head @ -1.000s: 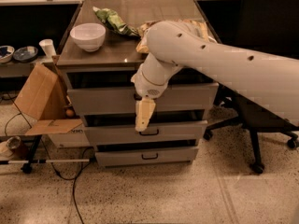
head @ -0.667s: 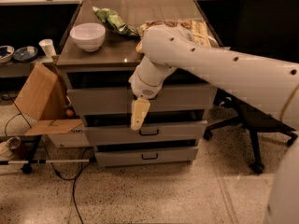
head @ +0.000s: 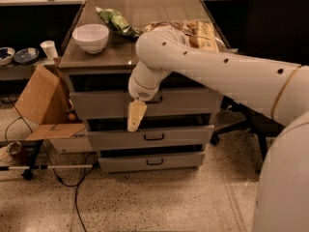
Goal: Open top drawer
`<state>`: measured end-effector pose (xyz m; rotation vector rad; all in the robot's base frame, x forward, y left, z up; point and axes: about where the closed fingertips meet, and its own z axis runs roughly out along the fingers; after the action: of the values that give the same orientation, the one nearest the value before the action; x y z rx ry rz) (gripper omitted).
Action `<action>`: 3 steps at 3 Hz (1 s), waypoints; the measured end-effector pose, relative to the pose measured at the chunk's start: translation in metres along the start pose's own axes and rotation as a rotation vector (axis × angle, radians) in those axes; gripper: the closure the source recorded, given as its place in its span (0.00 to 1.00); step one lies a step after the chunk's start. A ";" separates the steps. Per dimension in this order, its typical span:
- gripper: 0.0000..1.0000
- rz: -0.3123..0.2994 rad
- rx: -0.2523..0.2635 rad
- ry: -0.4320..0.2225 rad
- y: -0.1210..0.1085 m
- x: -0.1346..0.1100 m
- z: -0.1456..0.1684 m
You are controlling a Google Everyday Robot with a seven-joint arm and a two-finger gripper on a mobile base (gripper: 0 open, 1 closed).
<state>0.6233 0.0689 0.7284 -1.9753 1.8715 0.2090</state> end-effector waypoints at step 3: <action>0.00 0.032 0.103 0.090 -0.045 0.017 0.022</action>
Offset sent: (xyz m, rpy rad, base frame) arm 0.0489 -0.0139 -0.0158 -0.0882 -0.1092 -0.1131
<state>0.6731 0.0625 0.7103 -1.9157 1.9300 0.0324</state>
